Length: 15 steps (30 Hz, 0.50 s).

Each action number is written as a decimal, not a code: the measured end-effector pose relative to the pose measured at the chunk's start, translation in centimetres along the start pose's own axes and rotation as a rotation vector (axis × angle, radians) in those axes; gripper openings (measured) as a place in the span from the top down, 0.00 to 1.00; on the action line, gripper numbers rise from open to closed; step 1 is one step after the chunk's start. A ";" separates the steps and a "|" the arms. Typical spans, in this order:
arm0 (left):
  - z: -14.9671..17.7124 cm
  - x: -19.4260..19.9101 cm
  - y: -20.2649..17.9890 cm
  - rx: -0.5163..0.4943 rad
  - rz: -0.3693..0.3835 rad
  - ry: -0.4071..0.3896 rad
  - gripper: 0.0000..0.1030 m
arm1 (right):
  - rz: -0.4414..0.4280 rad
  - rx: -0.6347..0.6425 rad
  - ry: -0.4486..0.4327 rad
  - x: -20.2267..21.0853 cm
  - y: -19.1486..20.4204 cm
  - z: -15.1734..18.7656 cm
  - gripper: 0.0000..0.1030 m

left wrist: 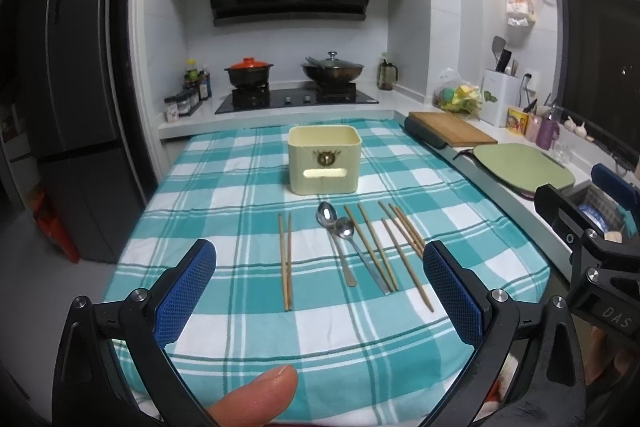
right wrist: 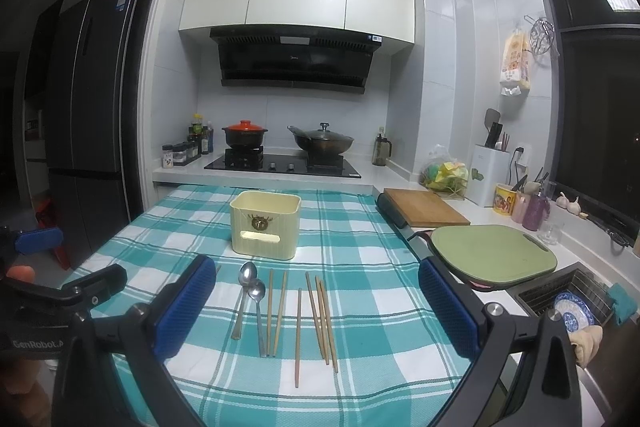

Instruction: Organize utensils

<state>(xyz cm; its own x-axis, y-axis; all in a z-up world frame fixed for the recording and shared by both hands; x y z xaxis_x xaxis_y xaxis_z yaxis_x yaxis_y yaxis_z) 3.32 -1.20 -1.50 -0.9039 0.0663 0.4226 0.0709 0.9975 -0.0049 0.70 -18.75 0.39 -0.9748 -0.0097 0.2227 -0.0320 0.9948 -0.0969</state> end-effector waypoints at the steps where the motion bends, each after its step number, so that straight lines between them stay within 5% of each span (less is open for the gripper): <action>1: 0.0 0.0 0.0 -0.001 -0.001 -0.001 0.00 | -0.001 0.000 0.002 0.0 -0.1 0.0 0.00; 15: -0.1 -0.3 -0.2 -0.003 -0.002 0.004 0.00 | 0.005 0.005 0.009 -0.6 0.1 0.2 0.00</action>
<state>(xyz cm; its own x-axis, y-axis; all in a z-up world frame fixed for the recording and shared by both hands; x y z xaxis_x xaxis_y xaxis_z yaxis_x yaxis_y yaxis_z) 3.57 -1.43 -1.54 -0.9023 0.0643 0.4262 0.0703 0.9975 -0.0017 1.26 -18.67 0.09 -0.9730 -0.0040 0.2309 -0.0285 0.9943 -0.1030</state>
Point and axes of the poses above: each gripper's, at about its wrist camera, not at the fingertips, and x roughly against the way its jaws point, y to its left, z to its underside, the point moved 3 cm from there along -x, roughly the way its jaws point, and after that the axes turned 4 degrees about -y, right-handed, at the moved point
